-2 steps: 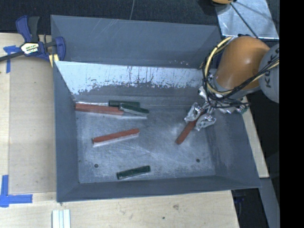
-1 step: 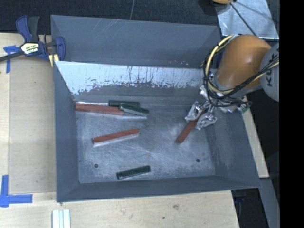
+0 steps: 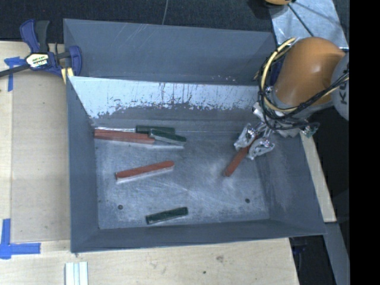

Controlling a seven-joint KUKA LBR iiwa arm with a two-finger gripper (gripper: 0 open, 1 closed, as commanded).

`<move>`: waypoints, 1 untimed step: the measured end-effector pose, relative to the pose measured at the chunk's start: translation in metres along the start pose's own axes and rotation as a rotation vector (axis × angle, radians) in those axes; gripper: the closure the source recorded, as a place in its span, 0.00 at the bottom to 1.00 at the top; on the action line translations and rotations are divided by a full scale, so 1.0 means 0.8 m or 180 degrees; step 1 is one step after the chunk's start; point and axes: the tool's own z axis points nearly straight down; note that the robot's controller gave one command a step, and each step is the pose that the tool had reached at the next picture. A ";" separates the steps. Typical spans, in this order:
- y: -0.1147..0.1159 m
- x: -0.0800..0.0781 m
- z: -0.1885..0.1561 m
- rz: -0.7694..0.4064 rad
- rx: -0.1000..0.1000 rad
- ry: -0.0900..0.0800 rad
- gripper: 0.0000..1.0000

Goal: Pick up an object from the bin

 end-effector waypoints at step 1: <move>-0.003 -0.002 -0.022 0.0000 0.0036 -0.0022 1.00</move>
Offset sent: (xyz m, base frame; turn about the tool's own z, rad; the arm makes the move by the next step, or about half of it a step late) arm 0.0000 0.0000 0.0031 0.0000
